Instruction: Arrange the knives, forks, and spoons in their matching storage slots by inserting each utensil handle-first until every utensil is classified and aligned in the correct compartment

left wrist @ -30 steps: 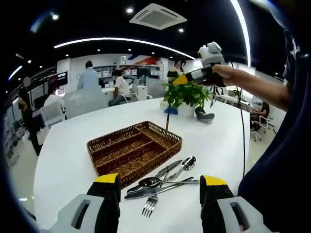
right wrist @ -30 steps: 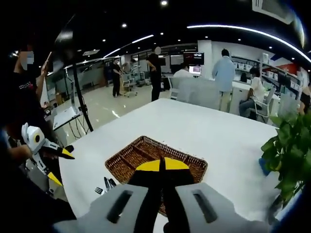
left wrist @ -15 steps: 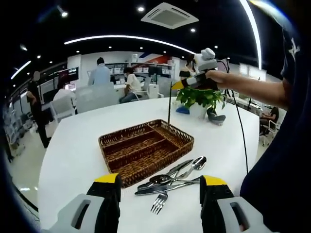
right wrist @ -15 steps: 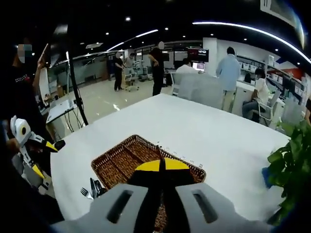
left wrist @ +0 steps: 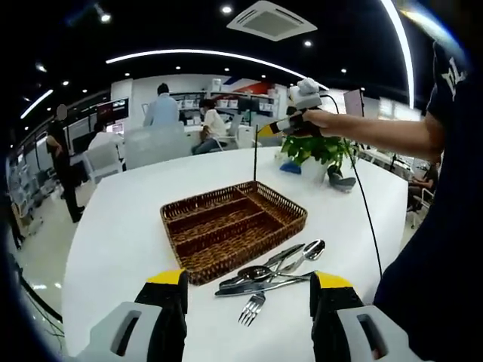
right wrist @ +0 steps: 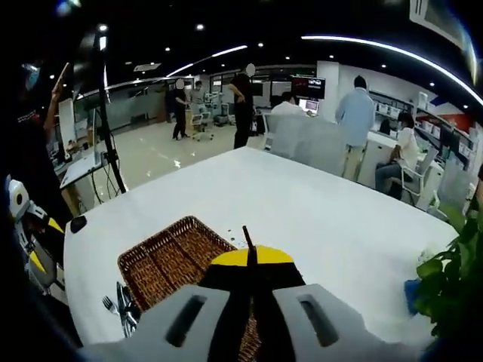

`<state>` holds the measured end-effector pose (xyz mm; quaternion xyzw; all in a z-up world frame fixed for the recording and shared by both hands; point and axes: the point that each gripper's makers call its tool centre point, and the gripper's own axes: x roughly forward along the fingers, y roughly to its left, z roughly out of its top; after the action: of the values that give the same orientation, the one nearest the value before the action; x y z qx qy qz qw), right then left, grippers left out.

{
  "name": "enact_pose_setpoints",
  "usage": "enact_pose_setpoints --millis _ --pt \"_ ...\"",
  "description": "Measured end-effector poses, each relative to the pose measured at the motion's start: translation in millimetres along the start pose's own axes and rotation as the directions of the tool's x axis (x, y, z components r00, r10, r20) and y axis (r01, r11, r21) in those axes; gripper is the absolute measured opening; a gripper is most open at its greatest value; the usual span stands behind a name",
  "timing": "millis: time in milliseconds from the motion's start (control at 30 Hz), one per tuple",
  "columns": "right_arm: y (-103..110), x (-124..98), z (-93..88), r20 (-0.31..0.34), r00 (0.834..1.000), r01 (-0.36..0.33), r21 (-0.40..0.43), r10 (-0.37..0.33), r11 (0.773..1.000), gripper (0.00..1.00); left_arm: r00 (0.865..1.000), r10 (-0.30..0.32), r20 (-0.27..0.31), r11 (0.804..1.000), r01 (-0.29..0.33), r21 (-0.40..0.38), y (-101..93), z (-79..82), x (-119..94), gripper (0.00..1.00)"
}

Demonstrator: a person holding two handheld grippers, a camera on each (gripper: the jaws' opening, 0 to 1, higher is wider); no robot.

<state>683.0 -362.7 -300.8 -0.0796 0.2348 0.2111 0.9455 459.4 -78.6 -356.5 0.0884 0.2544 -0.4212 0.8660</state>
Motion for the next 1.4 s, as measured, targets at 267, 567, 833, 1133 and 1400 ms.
enact_pose_setpoints --millis 267,567,833,1133,1400 --pt "6 14 3.9 0.045 0.998 -0.036 -0.124 0.042 0.992 0.0 1.0 0.002 -0.016 1.0 -0.002 0.01 -4.6 -1.4 -6 0.69" --pt "11 3 -26.5 0.104 0.994 -0.001 -0.15 0.016 0.989 0.0 0.999 -0.031 -0.021 0.999 0.032 0.021 -15.1 -0.2 -3 0.68" --pt "24 -16 -57.7 0.128 0.992 0.017 -0.078 -0.007 0.997 0.0 0.998 -0.065 -0.019 0.997 0.065 0.046 -26.6 4.8 1 0.68" --pt "34 -35 -111.7 0.073 0.994 0.077 0.064 -0.081 0.995 0.0 0.996 -0.09 -0.026 0.994 0.091 0.062 -38.0 1.9 2 0.68" --pt "42 -53 -132.1 0.046 0.994 0.092 0.121 -0.098 0.988 0.0 0.995 -0.1 -0.014 0.993 0.101 0.064 -43.8 2.7 1 0.68"
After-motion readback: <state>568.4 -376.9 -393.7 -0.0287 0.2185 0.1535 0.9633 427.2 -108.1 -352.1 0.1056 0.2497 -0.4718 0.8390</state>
